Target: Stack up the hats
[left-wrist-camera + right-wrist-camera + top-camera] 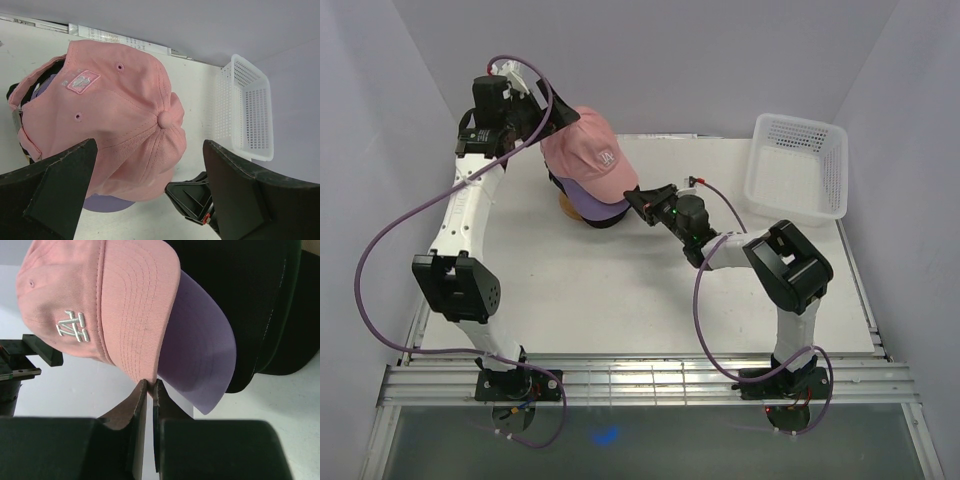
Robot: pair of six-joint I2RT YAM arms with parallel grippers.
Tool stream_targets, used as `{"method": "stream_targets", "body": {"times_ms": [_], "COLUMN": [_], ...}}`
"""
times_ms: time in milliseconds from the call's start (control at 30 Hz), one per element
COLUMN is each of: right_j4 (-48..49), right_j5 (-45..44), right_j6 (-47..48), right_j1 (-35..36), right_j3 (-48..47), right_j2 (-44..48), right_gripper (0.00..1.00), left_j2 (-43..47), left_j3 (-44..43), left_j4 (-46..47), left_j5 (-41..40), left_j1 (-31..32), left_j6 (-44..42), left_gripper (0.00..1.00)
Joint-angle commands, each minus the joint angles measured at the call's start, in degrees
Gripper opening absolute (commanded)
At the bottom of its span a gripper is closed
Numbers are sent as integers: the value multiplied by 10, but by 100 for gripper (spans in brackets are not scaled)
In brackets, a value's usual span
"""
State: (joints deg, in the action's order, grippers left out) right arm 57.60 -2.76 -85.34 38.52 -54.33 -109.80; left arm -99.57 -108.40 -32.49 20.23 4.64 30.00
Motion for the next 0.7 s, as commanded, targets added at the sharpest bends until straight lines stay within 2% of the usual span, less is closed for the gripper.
{"method": "stream_targets", "body": {"times_ms": [0, 300, 667], "right_j4": [-78, -240, -329], "right_j5": [7, 14, 21], "right_j6": [3, 42, 68], "right_j1": [1, 1, 1], "right_j3": [-25, -63, -100], "right_j2": [-12, -11, -37], "right_gripper": [8, 8, 8], "left_j2": [7, -1, -19], "left_j3": [-5, -10, 6], "left_j4": [0, -2, -4], "left_j5": [-12, -19, -42], "left_j1": [2, 2, 3], "left_j6": [-9, -9, -13], "left_gripper": [97, 97, 97]}}
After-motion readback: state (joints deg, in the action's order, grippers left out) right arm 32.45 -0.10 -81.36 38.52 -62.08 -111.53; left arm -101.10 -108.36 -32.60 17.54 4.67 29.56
